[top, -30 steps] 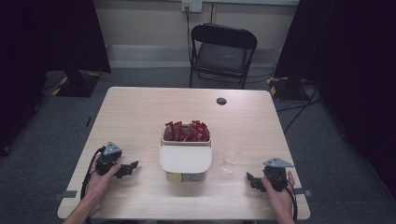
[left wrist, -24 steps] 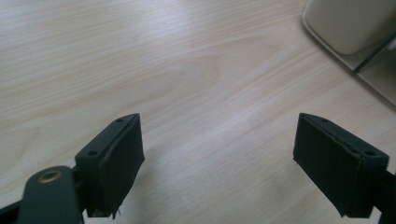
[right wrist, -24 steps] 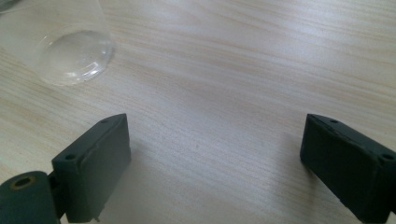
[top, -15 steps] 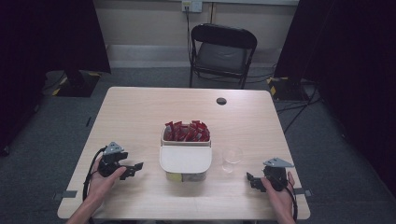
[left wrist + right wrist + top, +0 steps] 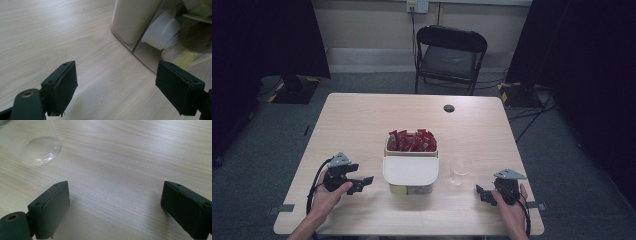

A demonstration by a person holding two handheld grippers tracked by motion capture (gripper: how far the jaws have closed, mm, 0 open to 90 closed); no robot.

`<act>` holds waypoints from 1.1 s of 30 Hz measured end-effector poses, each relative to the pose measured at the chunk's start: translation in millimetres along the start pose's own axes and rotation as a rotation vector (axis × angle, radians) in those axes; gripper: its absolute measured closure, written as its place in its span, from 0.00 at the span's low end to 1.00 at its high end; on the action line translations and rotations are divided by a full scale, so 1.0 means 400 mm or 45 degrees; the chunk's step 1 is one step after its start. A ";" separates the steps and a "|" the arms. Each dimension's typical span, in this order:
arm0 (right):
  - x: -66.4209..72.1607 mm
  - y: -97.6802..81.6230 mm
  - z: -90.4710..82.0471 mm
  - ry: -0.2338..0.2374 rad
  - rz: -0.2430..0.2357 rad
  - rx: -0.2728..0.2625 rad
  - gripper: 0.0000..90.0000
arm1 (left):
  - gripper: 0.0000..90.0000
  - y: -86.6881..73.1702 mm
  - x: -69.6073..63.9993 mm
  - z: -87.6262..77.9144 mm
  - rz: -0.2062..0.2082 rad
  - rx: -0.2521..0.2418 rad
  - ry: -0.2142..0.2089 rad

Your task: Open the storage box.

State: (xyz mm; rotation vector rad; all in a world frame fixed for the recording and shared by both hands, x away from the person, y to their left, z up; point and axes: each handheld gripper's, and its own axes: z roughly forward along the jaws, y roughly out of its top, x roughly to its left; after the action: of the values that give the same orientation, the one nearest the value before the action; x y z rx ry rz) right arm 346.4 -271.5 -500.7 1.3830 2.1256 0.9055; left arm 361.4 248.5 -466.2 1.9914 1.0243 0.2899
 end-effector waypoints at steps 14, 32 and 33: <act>0.000 0.000 0.000 0.000 0.000 0.000 0.09 | 0.19 0.015 -0.040 -0.001 0.023 -0.003 -0.064; 0.000 0.000 0.000 0.000 0.000 0.000 0.09 | 0.18 0.033 -0.086 0.012 0.058 -0.003 -0.176; 0.000 0.000 0.000 0.000 0.000 0.000 0.09 | 0.18 0.034 -0.088 0.013 0.055 -0.001 -0.178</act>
State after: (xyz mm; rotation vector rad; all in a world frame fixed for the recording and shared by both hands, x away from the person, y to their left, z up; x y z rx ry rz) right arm 346.4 -271.5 -500.7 1.3833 2.1256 0.9054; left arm 349.2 214.8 -453.1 2.0050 0.8936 0.1713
